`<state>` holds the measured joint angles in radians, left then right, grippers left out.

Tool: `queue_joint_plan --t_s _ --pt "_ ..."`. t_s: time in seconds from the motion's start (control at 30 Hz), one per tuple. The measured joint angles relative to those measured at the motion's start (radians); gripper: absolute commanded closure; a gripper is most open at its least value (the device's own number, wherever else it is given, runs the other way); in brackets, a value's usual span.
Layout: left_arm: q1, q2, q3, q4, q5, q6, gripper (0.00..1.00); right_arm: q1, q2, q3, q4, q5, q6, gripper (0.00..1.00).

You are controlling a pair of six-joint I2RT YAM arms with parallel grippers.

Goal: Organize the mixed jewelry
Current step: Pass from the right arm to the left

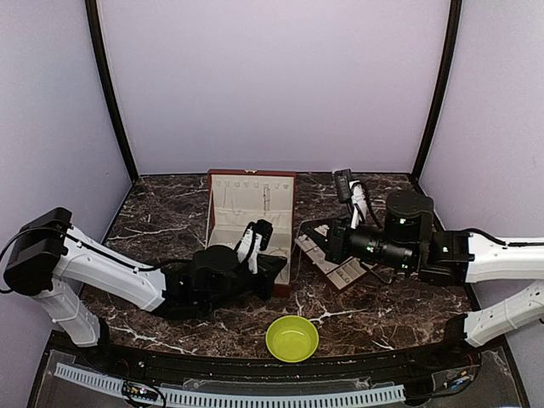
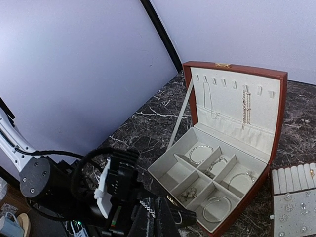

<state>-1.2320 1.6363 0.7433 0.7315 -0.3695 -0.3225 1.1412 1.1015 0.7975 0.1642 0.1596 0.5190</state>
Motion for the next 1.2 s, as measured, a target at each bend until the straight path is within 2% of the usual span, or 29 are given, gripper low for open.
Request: queue_joint_plan --t_s 0.3,0.5,0.57,0.7,0.83,0.97,1.2 --pt "0.013 -0.183 -0.016 -0.125 -0.058 0.009 1.00 0.000 0.079 -0.071 0.000 -0.001 0.017 1.00" --pt "0.018 -0.237 -0.007 -0.248 -0.043 0.016 1.00 0.000 0.125 -0.120 0.031 -0.002 0.030 1.00" --pt "0.019 -0.244 -0.001 -0.288 -0.026 0.021 1.00 0.000 0.131 -0.154 0.068 -0.002 0.041 0.95" --pt "0.025 -0.246 0.032 -0.376 0.023 0.025 1.00 -0.008 0.141 -0.229 0.135 -0.013 0.065 0.77" --pt "0.035 -0.246 0.070 -0.441 0.079 0.028 1.00 -0.011 0.146 -0.261 0.160 -0.040 0.084 0.64" --pt "0.051 -0.238 0.148 -0.533 0.125 0.040 1.00 -0.012 0.131 -0.278 0.167 -0.074 0.078 0.57" --pt "0.067 -0.223 0.241 -0.649 0.207 0.071 1.00 -0.013 0.020 -0.295 0.175 -0.160 0.034 0.56"
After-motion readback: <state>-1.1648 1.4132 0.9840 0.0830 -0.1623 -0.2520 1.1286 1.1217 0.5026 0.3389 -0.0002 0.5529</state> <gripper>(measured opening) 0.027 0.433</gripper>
